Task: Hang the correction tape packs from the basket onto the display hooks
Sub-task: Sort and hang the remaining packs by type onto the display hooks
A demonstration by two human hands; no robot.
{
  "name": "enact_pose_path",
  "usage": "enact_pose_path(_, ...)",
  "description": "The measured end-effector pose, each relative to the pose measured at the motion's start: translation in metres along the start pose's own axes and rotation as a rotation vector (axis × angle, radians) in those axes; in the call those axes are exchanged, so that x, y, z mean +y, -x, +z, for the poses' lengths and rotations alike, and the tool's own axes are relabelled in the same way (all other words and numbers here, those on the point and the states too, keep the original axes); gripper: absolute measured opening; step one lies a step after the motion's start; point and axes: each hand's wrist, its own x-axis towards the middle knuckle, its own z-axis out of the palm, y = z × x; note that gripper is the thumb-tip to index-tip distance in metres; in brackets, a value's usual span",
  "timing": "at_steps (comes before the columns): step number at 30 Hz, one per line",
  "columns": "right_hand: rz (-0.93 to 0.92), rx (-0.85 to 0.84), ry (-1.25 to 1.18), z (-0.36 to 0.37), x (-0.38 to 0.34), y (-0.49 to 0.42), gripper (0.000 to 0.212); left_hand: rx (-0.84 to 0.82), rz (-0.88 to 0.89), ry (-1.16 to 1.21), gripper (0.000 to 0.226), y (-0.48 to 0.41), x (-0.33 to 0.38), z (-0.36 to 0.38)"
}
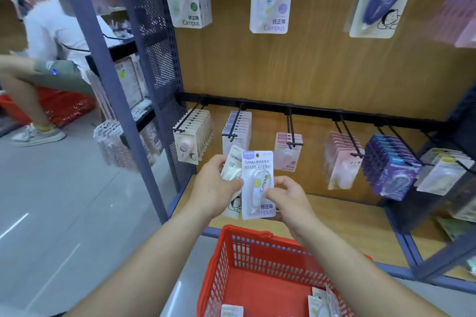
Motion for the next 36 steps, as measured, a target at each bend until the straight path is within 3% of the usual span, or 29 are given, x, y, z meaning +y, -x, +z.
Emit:
enact_pose_path(9,-0.290,-0.013,-0.018,0.011,-0.120,-0.004,0.020,0.147,0.203,0.322,0.032,0.001,0.088,-0.050)
enact_pose_path(17,-0.593,0.191,-0.030,0.014,-0.259,-0.044,0.016,0.208,0.356,0.520,0.031,-0.032,0.153,-0.069)
enact_pose_path(22,-0.603,0.258,-0.033,0.017,-0.294,-0.065,0.017,0.226,0.330,0.598,0.034,-0.044,0.145,-0.071)
enact_pose_path(30,-0.628,0.299,-0.019,0.015,-0.289,-0.074,0.025,0.215,0.312,0.591,0.033,-0.048,0.137,-0.075)
enact_pose_path(36,-0.455,0.357,0.089,0.020,-0.285,-0.089,0.045,0.210,0.279,0.581,0.034,-0.047,0.133,-0.075)
